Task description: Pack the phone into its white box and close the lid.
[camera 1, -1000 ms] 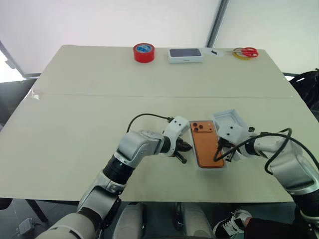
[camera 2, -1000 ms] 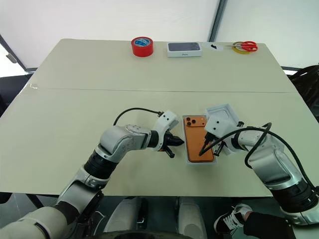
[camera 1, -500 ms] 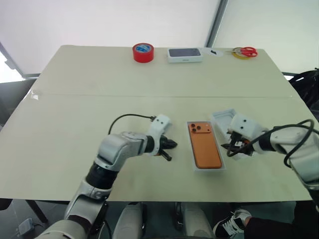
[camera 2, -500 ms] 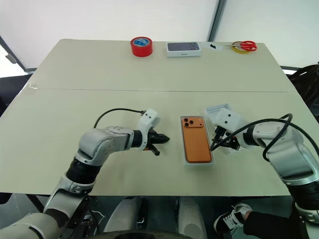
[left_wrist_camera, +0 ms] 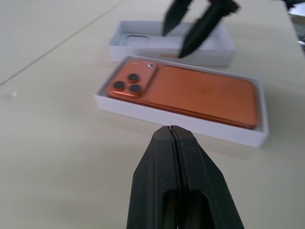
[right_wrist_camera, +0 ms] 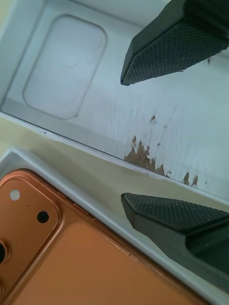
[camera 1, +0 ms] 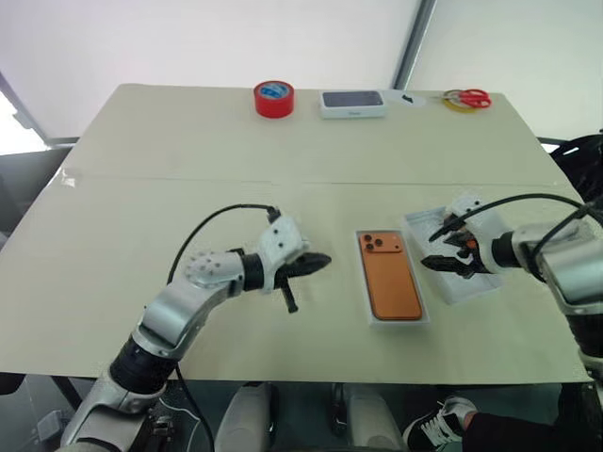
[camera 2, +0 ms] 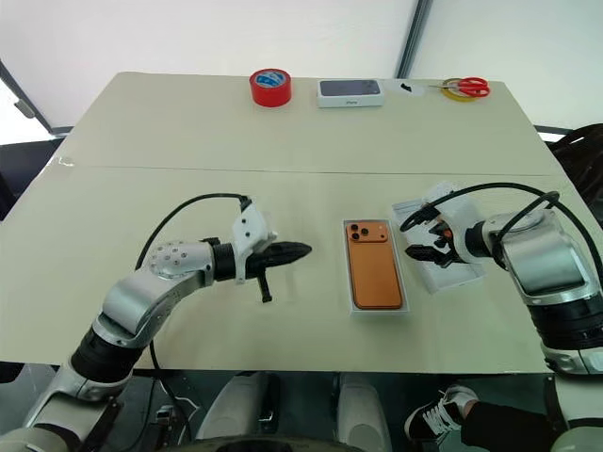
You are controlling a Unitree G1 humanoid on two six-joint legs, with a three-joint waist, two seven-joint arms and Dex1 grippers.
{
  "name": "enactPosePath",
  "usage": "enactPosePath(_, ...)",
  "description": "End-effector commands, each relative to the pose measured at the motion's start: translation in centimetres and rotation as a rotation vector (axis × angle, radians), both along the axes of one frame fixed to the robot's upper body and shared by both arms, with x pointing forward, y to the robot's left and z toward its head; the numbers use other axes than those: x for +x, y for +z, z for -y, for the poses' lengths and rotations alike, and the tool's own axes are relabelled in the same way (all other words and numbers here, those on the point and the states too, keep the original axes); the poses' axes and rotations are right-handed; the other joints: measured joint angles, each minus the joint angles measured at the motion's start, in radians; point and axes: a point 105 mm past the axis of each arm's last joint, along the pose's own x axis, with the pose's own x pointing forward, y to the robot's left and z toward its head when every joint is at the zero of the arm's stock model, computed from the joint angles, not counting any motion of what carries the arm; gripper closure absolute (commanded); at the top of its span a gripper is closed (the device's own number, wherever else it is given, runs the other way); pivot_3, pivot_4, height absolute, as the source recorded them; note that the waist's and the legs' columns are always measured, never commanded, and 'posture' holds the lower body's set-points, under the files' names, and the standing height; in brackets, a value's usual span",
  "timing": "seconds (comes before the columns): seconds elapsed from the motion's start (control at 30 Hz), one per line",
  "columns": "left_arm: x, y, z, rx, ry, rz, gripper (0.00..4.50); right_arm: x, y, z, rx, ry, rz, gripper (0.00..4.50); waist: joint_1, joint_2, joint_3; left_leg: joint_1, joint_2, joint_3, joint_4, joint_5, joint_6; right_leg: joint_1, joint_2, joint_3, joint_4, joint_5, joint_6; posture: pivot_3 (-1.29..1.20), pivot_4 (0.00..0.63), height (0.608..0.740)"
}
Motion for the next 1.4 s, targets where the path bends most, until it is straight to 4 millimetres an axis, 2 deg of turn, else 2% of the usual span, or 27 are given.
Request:
enactPosePath(0.03,-1.5,1.2,0.8,-0.031,-0.097,0.073,4.5,0.6,0.4,-0.2,0.041,-0.059,-0.018,1.1,-0.001,0.0,0.0,0.0,0.0,0.0,0.0,0.0,0.0,0.0,0.0,0.0,0.0,0.0,0.0,0.0,0.15,0.732)
enactPosePath(0.07,-1.6,1.1,0.9,-0.03,-0.103,0.073,4.5,0.6,0.3,-0.3,0.05,-0.069,-0.033,1.25,-0.001,0.0,0.0,0.0,0.0,0.0,0.0,0.0,0.0,0.0,0.0,0.0,0.0,0.0,0.0,0.0,0.15,0.732)
enactPosePath(0.1,-1.6,1.1,0.9,-0.028,-0.106,0.073,4.5,0.5,0.3,-0.4,0.059,-0.072,-0.045,1.65,0.0,0.0,0.0,0.0,0.001,0.0,0.0,0.0,0.0,0.0,0.001,0.0,0.001,0.0,0.0,0.0,0.15,0.732)
enactPosePath(0.27,-1.5,0.9,1.0,-0.029,-0.101,0.075,4.5,0.4,0.3,-0.5,0.044,-0.081,-0.065,4.23,0.0,0.0,0.0,0.0,0.001,0.0,0.0,0.0,0.0,0.0,0.001,0.0,0.001,0.0,0.0,0.0,0.15,0.732)
enactPosePath(0.3,-1.5,0.8,0.9,-0.031,-0.097,0.075,4.5,0.4,0.3,-0.6,0.047,-0.082,-0.068,4.47,0.0,0.0,0.0,0.0,0.001,0.0,0.0,0.0,0.0,0.0,0.001,0.0,0.001,0.0,0.0,0.0,0.15,0.732)
enactPosePath(0.47,-1.1,0.7,0.5,-0.036,-0.064,0.076,4.5,0.5,1.1,-0.7,0.094,-0.104,-0.06,4.47,-0.001,0.0,0.0,0.0,0.001,0.0,0.0,0.0,0.0,0.0,0.001,0.0,0.001,0.0,0.0,0.0,0.15,0.732)
enactPosePath(0.57,-0.3,0.9,-0.7,-0.057,0.004,0.076,4.5,1.5,4.1,-1.1,0.224,-0.143,0.006,4.47,-0.01,0.001,0.001,0.0,0.001,0.0,0.0,0.0,0.0,-0.001,0.002,0.0,0.001,0.0,0.0,0.0,0.15,0.732)
enactPosePath(0.7,1.3,1.4,-3.0,-0.116,0.146,0.071,4.5,2.1,9.0,-3.2,0.497,-0.112,0.068,4.47,-0.024,0.002,0.001,0.0,0.002,-0.001,0.0,0.0,0.0,-0.001,0.003,0.0,0.002,0.001,0.001,0.0,0.15,0.732)
enactPosePath(0.77,2.2,1.7,-4.4,-0.146,0.218,0.065,4.5,2.0,10.7,-4.7,0.637,-0.04,0.064,4.47,-0.026,0.002,0.001,0.0,0.003,-0.001,0.0,0.0,0.0,-0.001,0.004,0.0,0.002,0.002,0.003,0.0,0.15,0.732)
enactPosePath(0.83,2.8,2.1,-5.5,-0.168,0.269,0.065,4.5,1.9,11.4,-6.0,0.733,0.018,0.048,4.47,-0.026,0.001,0.001,0.0,0.003,-0.001,-0.001,0.0,0.0,-0.001,0.004,0.0,0.002,0.002,0.004,0.0,0.15,0.732)
enactPosePath(0.93,3.7,2.7,-6.8,-0.199,0.33,0.068,4.5,1.5,11.5,-8.9,0.921,0.127,-0.053,4.47,-0.026,0.001,0.001,0.0,0.003,-0.001,-0.001,0.0,0.0,0.0,0.004,0.0,0.002,0.002,0.003,0.0,0.15,0.732)
enactPosePath(1.13,4.3,2.9,-7.1,-0.211,0.356,0.076,4.5,-0.3,10.2,-12.9,1.056,0.214,-0.22,4.47,-0.025,0.001,0.001,0.0,0.003,-0.001,-0.001,0.0,0.0,0.0,0.004,0.001,0.002,0.003,0.003,0.0,0.15,0.732)
enactPosePath(1.23,4.3,2.8,-6.6,-0.218,0.355,0.073,4.5,-1.2,9.1,-14.6,1.14,0.156,-0.253,4.47,-0.026,0.001,0.0,0.0,0.003,-0.001,-0.001,0.0,0.001,0.0,0.003,0.001,0.001,0.003,0.003,0.0,0.15,0.732)
enactPosePath(1.4,4.2,2.4,-5.2,-0.226,0.334,0.052,4.5,-2.1,6.3,-16.2,1.202,0.032,-0.247,4.47,-0.03,0.001,0.001,0.0,0.003,0.0,-0.001,-0.001,0.001,-0.001,0.004,0.001,0.002,0.003,0.004,0.0,0.15,0.732)
